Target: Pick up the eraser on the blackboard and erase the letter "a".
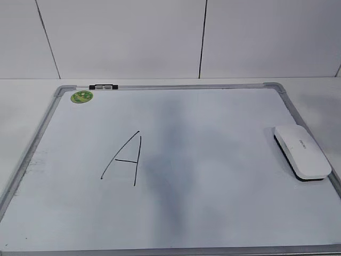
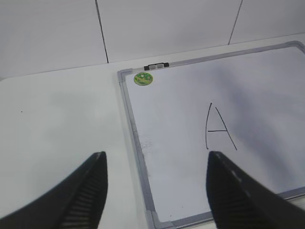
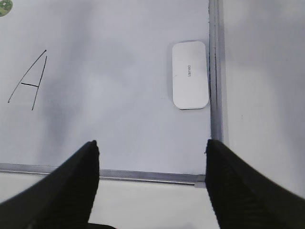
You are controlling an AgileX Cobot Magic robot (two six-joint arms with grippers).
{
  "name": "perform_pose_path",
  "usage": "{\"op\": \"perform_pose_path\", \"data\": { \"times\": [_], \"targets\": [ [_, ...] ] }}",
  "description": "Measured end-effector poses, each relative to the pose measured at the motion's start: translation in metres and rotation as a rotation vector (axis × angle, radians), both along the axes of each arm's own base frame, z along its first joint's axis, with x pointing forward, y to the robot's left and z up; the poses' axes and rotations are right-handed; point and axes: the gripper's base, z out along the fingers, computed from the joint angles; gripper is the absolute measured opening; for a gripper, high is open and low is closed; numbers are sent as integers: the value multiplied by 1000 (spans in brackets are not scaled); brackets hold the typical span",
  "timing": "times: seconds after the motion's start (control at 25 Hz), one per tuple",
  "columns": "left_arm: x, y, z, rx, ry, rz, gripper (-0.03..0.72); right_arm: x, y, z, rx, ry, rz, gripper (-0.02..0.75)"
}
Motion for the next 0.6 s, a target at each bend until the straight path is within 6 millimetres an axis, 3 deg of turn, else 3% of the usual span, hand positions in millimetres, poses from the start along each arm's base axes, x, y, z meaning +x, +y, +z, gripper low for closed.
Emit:
{"op": "perform_pose_path", "data": {
  "times": [0.32, 0.6],
  "targets": [
    [-27, 4, -62, 0, 46, -6, 477, -63, -9, -30, 20, -110, 4, 531],
    [-36, 4, -121, 0, 109, -7, 465, -91, -15, -66, 12, -152, -5, 531]
  ]
}}
